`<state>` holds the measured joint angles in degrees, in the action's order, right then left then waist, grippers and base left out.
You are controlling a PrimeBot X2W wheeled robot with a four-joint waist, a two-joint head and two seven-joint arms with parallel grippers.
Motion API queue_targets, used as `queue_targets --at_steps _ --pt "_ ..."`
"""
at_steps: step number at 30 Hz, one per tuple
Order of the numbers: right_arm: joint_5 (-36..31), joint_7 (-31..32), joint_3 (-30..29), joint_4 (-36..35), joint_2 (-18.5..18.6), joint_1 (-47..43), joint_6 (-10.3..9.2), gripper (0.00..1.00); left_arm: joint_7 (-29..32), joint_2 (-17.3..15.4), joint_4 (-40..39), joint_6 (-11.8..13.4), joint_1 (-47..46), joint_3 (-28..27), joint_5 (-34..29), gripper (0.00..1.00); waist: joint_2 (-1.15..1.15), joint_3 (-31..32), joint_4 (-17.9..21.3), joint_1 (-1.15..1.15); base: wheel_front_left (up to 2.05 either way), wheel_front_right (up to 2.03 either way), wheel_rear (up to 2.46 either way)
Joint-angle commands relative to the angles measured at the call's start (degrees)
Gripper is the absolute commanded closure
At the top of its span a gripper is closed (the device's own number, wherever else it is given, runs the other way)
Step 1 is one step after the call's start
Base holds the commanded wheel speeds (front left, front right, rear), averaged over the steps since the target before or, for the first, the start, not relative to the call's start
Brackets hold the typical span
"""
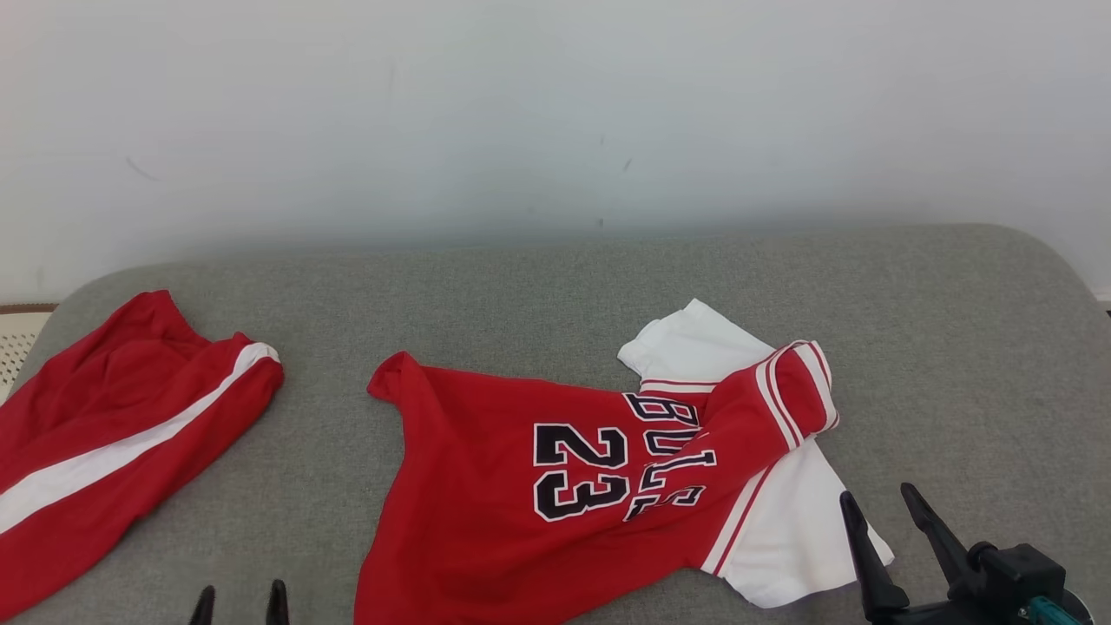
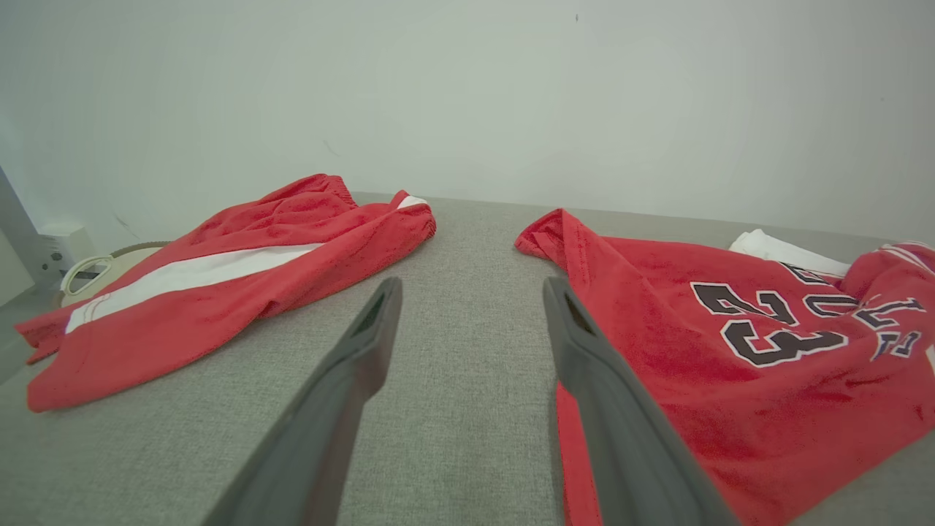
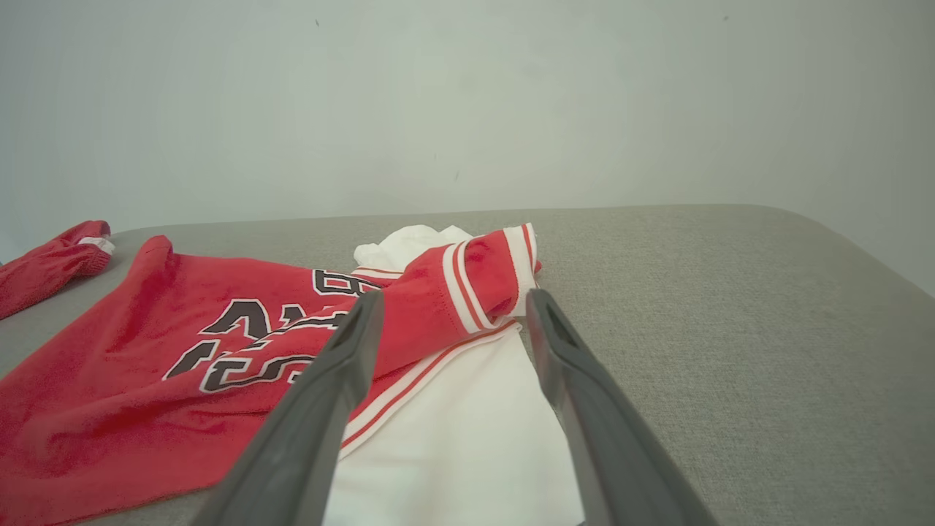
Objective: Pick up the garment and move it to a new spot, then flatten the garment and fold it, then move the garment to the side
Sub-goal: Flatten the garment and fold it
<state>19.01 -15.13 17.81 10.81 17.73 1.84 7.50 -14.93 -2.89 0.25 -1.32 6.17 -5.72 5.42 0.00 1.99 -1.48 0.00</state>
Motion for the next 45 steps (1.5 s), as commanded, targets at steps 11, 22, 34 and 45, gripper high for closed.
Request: queue_targets --at_steps 11,22,34,45 --pt "0.9 3.9 1.2 7.7 3.4 3.4 -0.02 0.0 -0.2 0.0 7.9 -3.3 -0.8 6.8 2.2 0.0 0.0 -0.7 0.0 0.0 0.0 0.0 0.0" --pt "1.5 5.1 1.2 19.8 1.4 8.6 -0.02 0.0 -0.2 0.0 16.1 -3.9 -3.6 10.3 4.6 0.0 0.0 -2.8 0.7 0.0 0.0 0.0 0.0" --pt "3.7 3.4 4.9 32.8 -1.1 16.1 -0.02 0.0 -0.2 0.0 23.0 -4.0 -7.2 12.1 4.6 0.0 0.0 -5.4 1.4 0.0 0.0 0.0 0.0" --pt "5.4 1.6 7.1 39.1 -1.7 18.4 -0.03 1.0 -0.2 0.0 26.7 -4.5 -9.4 12.7 5.8 1.0 0.0 -5.3 1.2 0.0 0.0 0.0 0.0"
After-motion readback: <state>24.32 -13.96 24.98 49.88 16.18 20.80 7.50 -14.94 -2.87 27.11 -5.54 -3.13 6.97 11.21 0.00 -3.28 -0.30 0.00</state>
